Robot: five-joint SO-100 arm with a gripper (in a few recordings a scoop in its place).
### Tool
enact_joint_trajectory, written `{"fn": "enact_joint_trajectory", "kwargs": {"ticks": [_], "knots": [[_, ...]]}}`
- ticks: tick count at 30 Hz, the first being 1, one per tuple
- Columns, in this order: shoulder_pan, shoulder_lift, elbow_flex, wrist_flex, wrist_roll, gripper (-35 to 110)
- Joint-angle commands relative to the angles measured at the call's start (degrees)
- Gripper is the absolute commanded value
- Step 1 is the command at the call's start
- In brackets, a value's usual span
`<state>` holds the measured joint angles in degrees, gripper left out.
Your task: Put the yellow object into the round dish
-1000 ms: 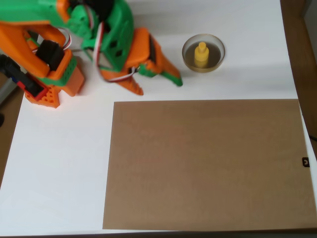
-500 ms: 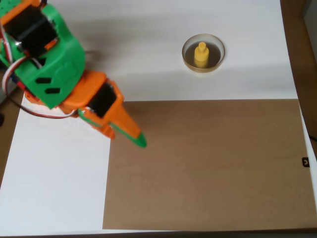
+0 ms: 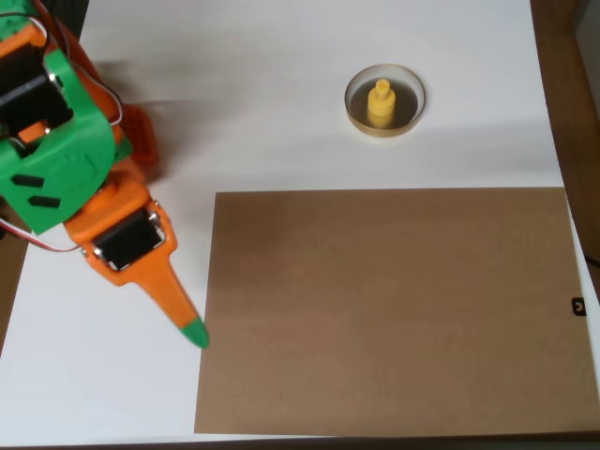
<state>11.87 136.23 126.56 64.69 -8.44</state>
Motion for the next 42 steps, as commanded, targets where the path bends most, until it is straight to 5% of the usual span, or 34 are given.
{"fn": "enact_joint_trajectory", "kwargs": {"ticks": [1,29,42], "knots": [[2.4,6.2,3.2,-2.8,1.1,27],[4.8,50.2,35.9,-2.1,-1.0,26],[6.7,50.7,39.6,-2.5,-0.3,17]]}}
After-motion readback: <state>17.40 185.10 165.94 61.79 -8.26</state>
